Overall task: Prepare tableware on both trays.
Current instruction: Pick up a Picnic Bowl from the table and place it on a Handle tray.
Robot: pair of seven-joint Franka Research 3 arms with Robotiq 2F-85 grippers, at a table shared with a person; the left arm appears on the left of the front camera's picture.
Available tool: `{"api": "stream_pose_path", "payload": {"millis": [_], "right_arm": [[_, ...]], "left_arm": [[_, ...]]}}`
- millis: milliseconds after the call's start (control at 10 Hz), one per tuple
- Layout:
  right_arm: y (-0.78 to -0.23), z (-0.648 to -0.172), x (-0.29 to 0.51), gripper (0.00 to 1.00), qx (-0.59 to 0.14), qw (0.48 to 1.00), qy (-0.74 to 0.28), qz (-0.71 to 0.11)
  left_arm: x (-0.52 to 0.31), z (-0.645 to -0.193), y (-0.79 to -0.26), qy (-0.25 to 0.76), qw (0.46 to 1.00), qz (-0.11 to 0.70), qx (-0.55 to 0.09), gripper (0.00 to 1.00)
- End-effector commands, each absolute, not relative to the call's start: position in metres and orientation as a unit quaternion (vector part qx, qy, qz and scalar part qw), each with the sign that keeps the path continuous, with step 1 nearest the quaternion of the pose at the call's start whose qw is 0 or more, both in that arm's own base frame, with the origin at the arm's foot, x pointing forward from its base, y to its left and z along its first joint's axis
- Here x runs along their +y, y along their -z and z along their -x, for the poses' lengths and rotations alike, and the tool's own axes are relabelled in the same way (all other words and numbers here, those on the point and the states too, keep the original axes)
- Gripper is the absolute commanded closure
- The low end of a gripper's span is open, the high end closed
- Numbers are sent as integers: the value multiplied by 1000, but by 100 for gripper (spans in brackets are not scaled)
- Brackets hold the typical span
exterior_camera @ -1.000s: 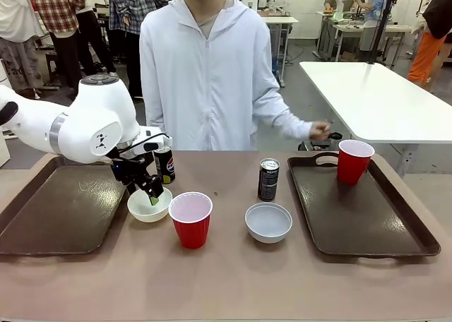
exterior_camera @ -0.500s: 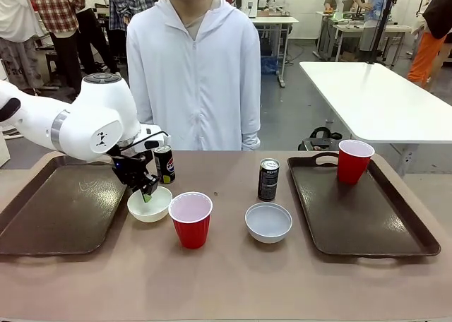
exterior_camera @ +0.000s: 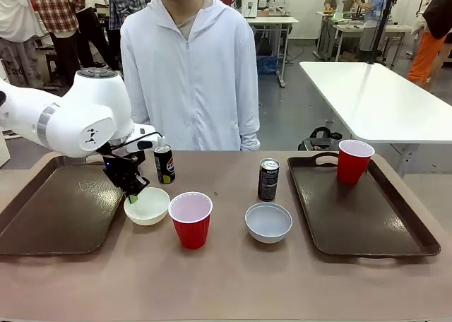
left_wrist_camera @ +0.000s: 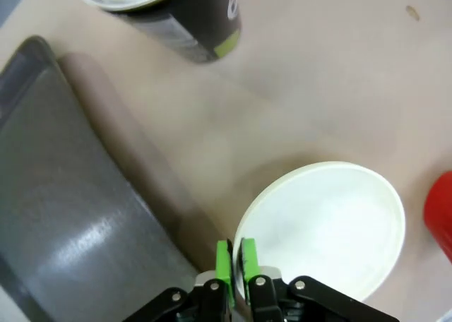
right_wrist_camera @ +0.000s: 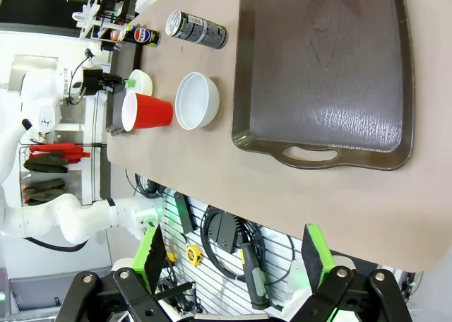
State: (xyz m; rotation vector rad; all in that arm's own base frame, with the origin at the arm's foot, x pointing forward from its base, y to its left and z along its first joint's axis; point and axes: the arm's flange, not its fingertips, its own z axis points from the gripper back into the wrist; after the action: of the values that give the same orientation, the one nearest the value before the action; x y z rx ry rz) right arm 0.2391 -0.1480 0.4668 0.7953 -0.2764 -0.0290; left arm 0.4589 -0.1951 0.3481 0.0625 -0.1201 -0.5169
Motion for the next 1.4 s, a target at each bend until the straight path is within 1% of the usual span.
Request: {"api": "stream_pose_path", "payload": {"millis": [0, 300, 400, 600, 700, 1000, 1100, 1300], "right_arm": [[-466, -239, -147, 0, -136, 909, 11, -394], [-466, -239, -147, 0, -136, 909, 11, -394], [-466, -239, -147, 0, -136, 909, 11, -394], [-466, -239, -147, 0, -136, 909, 11, -394], [-466, -239, -147, 0, -136, 909, 11, -394], [-466, -239, -147, 0, -136, 909, 11, -394], [-466, -239, -147, 0, -136, 909, 11, -394], [-466, -239, -147, 0, -136, 909, 11, -394]], "left_arm": [[-192, -443, -358, 224, 970, -50, -76, 100], [-176, -425, -393, 172, 983, 1, -57, 100], [-167, -419, -408, 149, 986, 14, -79, 100], [-142, -415, -429, 109, 989, 65, -80, 100], [-125, -412, -436, 104, 988, 76, -85, 100], [-45, -401, -456, 75, 988, 85, -108, 100], [-13, -403, -462, 56, 988, 95, -105, 100], [43, -411, -467, 14, 991, 88, -102, 100]]}}
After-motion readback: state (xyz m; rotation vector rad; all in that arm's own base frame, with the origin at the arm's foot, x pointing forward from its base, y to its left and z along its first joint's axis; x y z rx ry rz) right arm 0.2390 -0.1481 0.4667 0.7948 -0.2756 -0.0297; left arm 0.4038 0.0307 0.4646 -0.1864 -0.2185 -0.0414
